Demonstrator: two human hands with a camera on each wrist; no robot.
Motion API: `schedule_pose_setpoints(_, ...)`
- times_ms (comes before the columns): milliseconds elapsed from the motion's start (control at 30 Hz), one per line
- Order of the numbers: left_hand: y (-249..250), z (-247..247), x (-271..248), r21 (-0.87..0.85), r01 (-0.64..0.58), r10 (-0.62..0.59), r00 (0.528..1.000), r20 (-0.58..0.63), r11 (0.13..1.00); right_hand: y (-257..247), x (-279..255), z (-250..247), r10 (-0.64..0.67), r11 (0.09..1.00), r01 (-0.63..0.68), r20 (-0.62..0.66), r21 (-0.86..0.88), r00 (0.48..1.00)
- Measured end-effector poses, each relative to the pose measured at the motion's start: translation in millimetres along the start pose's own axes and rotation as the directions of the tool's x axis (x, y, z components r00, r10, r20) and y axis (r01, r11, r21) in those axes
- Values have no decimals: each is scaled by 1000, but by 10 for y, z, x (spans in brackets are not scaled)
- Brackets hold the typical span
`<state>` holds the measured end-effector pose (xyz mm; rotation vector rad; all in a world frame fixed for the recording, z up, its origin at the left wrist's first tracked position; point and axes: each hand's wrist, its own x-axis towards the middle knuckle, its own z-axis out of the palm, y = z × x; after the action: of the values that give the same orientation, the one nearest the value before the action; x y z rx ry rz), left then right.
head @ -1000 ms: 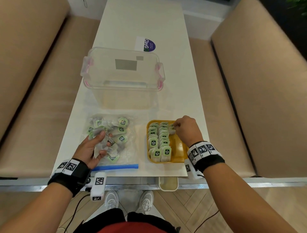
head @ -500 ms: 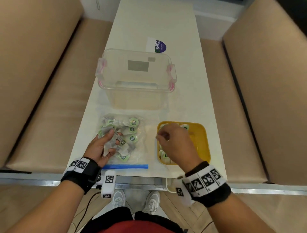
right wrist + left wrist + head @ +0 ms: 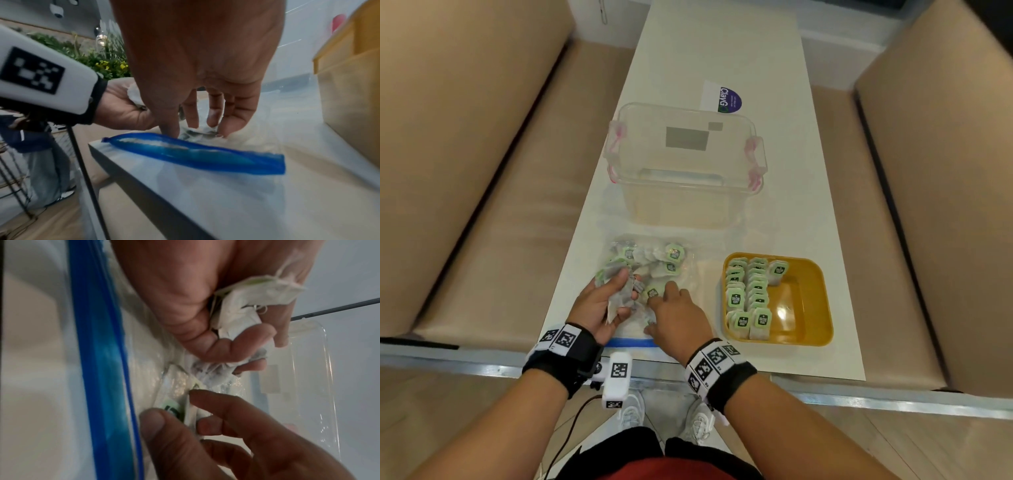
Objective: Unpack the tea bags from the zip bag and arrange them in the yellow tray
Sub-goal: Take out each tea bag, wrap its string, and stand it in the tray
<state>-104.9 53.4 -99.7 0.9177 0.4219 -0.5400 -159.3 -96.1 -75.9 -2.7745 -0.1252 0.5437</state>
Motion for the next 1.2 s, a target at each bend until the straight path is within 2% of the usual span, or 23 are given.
schedule_pose_setpoints(233, -18, -65, 37, 21, 19, -18, 999, -40, 1000, -52, -115, -11, -81, 989, 76, -32, -130, 996)
schedule_pose_setpoints(333, -4, -78, 39, 25, 18, -18, 999, -32, 1000, -66, -191, -177, -49, 996, 47, -24, -72, 999)
schedule_pose_setpoints(433, 41, -83, 29, 26, 19, -18, 999, -44, 999, -21, -321, -446, 3, 996, 5, -105, 84, 994)
schedule_pose_setpoints(500, 70, -67, 22, 23, 16, -15, 999, -47, 1000, 113, -426, -676, 30, 981, 5, -177, 196, 984)
schedule_pose_setpoints(600, 96, 15, 3, 27, 8, -7, 1000, -17, 1000, 499, -567, -1065, 83, 982, -31, -278, 189, 957)
schedule_pose_setpoints(733, 51, 170, -2, 35, 28, -30, 999, 32, 999, 1137, -700, -1414, 257, 954, -179, -345, 242, 903)
schedule_pose_setpoints(800, 1, 243, -1, 41, 47, -48, 998, 42, 998, 1389, -738, -1499, 313, 943, -253, -323, 214, 893)
schedule_pose_setpoints(933, -103, 294, 21, 59, 64, -67, 996, 62, 996, 1643, -780, -1536, 383, 920, -391, -221, 6, 897)
schedule_pose_setpoints(1200, -145, 316, 4, 91, 52, -57, 997, 49, 994, 1744, -703, -1389, 382, 922, -387, -145, 0, 913)
